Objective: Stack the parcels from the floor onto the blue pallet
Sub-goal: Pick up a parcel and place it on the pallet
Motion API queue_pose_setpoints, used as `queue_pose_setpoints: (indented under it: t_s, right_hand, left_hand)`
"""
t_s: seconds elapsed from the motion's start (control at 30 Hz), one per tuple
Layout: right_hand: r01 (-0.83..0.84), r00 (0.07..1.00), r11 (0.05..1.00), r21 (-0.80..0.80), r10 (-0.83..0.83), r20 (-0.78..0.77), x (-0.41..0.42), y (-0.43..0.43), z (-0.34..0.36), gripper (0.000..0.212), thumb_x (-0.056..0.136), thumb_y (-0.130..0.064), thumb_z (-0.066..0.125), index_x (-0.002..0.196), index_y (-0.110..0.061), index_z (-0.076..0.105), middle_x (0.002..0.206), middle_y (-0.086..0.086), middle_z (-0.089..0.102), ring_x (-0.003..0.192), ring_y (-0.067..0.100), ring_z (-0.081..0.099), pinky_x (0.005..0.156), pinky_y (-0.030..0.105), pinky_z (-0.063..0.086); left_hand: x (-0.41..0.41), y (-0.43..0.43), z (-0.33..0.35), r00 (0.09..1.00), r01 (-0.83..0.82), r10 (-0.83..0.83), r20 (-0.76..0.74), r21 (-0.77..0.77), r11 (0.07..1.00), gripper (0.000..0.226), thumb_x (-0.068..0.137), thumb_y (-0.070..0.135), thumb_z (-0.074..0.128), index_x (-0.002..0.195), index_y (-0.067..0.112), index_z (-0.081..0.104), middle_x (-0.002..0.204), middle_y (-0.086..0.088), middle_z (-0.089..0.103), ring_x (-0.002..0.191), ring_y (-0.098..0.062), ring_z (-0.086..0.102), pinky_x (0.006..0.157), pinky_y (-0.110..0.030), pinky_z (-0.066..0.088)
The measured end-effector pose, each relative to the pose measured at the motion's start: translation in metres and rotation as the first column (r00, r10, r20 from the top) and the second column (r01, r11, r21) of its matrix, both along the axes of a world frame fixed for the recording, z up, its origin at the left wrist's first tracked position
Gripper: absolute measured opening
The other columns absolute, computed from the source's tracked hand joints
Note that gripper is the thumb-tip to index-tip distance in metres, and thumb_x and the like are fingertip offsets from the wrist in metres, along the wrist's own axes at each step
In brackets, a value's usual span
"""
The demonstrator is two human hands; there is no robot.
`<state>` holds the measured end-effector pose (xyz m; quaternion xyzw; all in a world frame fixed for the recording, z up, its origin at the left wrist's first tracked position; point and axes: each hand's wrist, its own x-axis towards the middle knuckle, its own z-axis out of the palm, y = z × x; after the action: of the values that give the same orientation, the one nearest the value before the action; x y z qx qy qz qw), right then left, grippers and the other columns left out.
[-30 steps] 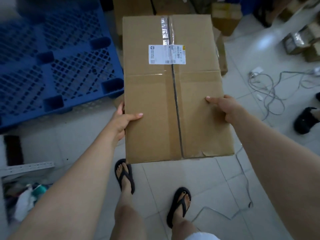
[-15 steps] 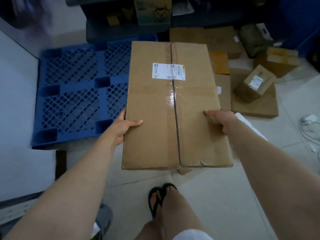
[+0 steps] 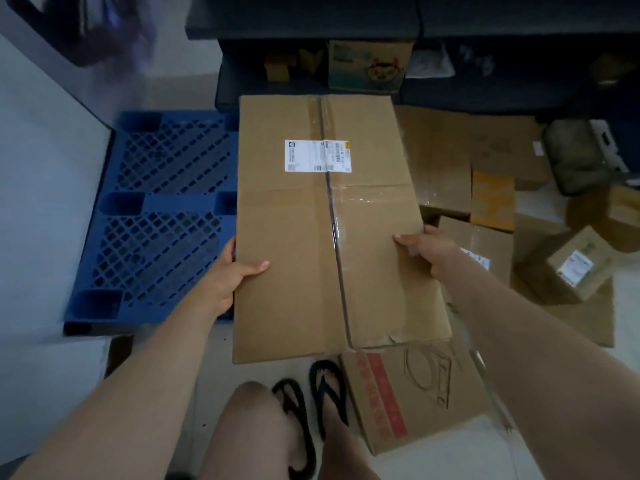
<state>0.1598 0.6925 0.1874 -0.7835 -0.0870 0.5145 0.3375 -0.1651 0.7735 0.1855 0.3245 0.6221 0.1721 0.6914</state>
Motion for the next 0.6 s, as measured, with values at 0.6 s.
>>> queue_pose_setpoints:
  t_s: [0.6]
  right_hand:
    - [-0.003, 1.000, 0.998, 0.055, 0.002, 0.010, 0.086, 0.306, -0.342, 0.043, 0.080, -0.012, 0.071, 0.121, -0.011, 0.058, 0.116, 0.011, 0.066, 0.098, 0.026, 0.064, 0.087, 0.035, 0.052]
  left_hand:
    - [0.084, 0.326, -0.314, 0.983, 0.151, -0.154, -0.105, -0.035, 0.988, 0.089, 0.076, 0.002, 0.071, 0.146, 0.030, 0.024, 0.131, -0.002, 0.052, 0.114, -0.024, 0.051, 0.098, -0.046, 0.043]
